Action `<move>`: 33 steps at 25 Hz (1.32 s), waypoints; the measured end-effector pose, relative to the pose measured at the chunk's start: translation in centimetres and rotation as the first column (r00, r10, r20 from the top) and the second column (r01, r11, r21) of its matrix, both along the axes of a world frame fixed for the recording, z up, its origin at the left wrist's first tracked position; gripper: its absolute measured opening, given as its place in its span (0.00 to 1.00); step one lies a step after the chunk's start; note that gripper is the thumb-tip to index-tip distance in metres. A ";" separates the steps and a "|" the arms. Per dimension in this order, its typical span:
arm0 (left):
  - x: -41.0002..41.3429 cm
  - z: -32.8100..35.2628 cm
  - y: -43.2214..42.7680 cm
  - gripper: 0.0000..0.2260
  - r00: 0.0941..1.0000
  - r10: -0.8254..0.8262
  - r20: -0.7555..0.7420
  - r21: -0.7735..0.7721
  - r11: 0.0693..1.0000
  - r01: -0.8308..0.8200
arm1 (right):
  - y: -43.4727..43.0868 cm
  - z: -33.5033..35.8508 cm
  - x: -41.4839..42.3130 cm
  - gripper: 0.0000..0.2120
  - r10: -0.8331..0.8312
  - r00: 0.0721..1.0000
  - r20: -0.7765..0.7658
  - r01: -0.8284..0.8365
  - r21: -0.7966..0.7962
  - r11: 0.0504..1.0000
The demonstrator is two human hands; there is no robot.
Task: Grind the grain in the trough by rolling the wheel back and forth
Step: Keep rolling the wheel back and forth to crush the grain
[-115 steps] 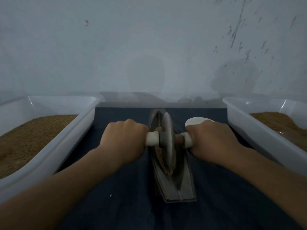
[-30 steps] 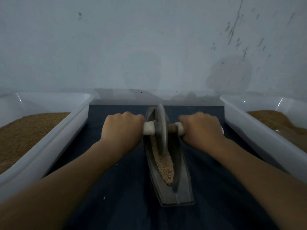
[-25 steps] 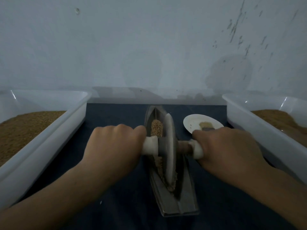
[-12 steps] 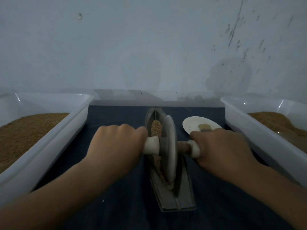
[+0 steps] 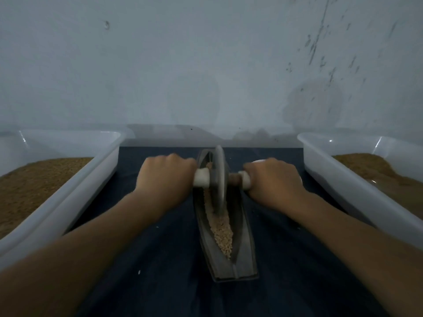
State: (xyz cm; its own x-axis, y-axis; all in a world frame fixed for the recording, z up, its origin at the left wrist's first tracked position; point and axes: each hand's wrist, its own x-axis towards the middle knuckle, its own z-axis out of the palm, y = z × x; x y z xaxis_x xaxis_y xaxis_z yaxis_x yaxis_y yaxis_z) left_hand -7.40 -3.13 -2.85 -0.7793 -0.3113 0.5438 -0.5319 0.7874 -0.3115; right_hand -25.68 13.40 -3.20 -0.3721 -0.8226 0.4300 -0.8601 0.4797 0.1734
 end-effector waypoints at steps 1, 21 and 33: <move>1.6 -0.7 1.1 0.19 0.998 -0.055 -0.019 -0.037 0.998 0.054 | 1.7 -0.8 0.7 0.15 0.029 0.995 -0.098 -0.032 -0.026 0.999; 4.4 -0.7 3.6 0.23 1.000 -0.013 0.009 -0.046 0.999 0.014 | 5.2 -0.3 3.0 0.17 0.060 0.978 -0.201 -0.070 -0.041 0.997; 4.5 -1.0 3.1 0.21 0.997 -0.081 -0.007 -0.035 0.996 0.081 | 5.1 0.1 2.9 0.17 0.057 0.976 -0.212 -0.059 0.000 0.998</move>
State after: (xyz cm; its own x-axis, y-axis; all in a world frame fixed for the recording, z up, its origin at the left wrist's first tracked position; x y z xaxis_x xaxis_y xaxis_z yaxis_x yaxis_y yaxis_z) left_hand -2.95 -0.02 -3.83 -0.7964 -0.2281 0.5600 -0.4696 0.8168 -0.3351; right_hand -22.75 18.46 -3.05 -0.2240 -0.8372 0.4989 -0.8307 0.4317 0.3515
